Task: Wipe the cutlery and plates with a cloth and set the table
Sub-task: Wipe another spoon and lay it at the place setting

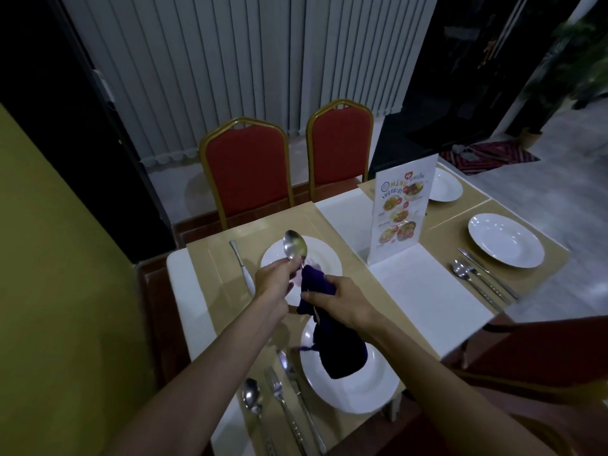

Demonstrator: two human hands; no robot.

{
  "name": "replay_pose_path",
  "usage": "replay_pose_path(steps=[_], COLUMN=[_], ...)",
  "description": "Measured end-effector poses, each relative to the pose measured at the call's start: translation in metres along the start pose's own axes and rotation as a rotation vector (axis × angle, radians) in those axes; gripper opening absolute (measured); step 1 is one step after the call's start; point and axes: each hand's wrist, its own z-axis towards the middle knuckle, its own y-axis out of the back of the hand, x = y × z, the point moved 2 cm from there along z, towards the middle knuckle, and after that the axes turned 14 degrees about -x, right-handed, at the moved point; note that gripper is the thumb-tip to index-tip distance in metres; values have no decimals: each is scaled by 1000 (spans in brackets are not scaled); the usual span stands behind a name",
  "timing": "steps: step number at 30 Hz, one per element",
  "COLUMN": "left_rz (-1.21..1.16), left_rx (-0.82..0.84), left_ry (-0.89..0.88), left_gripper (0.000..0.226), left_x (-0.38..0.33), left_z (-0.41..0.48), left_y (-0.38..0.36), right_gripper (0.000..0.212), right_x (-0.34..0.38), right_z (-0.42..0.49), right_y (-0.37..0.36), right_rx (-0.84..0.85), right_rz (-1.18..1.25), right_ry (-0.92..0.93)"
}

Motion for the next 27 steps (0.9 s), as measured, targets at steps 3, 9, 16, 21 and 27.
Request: replay_pose_path(steps=[3,9,16,21,27], left_rz=[-211,-83,1613,1437,1339], left_rx=[-19,-146,281,340,444], left_ry=[157,-199,-1152,-1009,-1185], left_gripper=[19,19,18,11,16], left_x=[-13,-46,-22,10,37], left_z=[28,108,206,246,269], left_y=[2,39,83,91,104], right_gripper=[25,34,24,23,25], right_x=[5,4,18,24,12], right_z=[5,39,86,112,132], right_y=[-13,-34,-41,-62,-82], right_rx=[17,17,-52,-39,-18], right_rz=[24,-275,-295,-293,-283], right_ry=[-18,114,106,94,65])
